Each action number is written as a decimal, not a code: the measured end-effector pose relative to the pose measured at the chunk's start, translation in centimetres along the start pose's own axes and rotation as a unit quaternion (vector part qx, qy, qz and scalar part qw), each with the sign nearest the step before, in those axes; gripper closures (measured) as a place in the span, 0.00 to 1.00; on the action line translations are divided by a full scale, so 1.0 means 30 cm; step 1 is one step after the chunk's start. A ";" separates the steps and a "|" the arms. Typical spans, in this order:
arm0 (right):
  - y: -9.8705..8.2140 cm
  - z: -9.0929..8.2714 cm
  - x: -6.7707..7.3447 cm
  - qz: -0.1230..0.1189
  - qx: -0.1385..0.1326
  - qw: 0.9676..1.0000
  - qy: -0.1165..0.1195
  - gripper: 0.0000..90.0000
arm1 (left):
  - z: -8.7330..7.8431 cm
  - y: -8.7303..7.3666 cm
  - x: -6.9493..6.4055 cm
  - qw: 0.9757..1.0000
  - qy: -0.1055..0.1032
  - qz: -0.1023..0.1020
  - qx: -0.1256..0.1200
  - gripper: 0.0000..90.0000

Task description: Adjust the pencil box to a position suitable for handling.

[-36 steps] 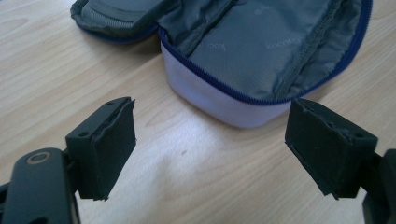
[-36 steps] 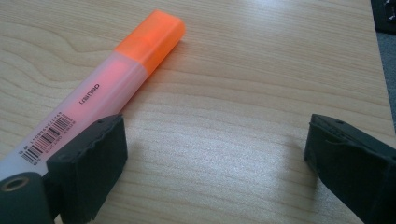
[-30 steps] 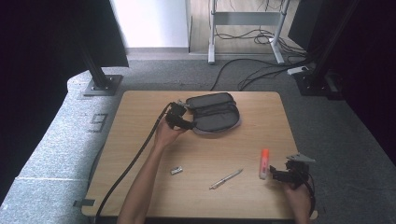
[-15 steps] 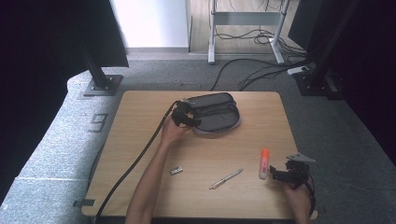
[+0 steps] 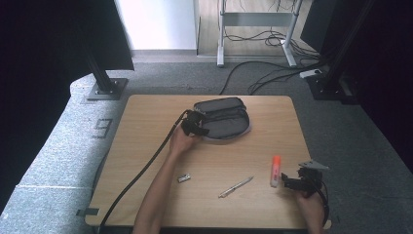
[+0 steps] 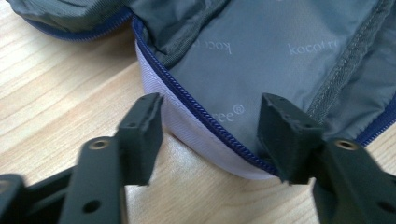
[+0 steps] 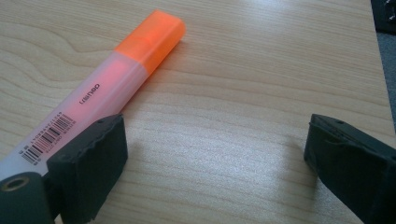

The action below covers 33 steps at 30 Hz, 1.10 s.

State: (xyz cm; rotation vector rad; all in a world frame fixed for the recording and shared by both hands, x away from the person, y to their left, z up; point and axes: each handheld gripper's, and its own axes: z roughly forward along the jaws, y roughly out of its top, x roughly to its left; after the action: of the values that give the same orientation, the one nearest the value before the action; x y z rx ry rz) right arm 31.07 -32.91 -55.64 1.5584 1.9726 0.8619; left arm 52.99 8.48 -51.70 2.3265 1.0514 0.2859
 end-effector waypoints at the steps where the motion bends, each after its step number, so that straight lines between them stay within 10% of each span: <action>1: 0.000 0.000 0.000 0.000 0.000 1.000 0.000 0.07 | 0.000 -0.002 0.000 1.000 0.001 0.000 0.002 0.49; 33: 0.000 0.000 0.000 0.000 0.000 1.000 0.000 0.07 | -0.097 -0.154 -0.012 1.000 -0.025 -0.005 0.003 0.68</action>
State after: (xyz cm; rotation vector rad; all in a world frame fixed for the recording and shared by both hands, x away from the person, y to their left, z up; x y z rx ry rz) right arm 31.07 -32.91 -55.64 1.5586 1.9724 0.8618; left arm 48.67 11.85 -51.96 2.3214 1.0401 0.2200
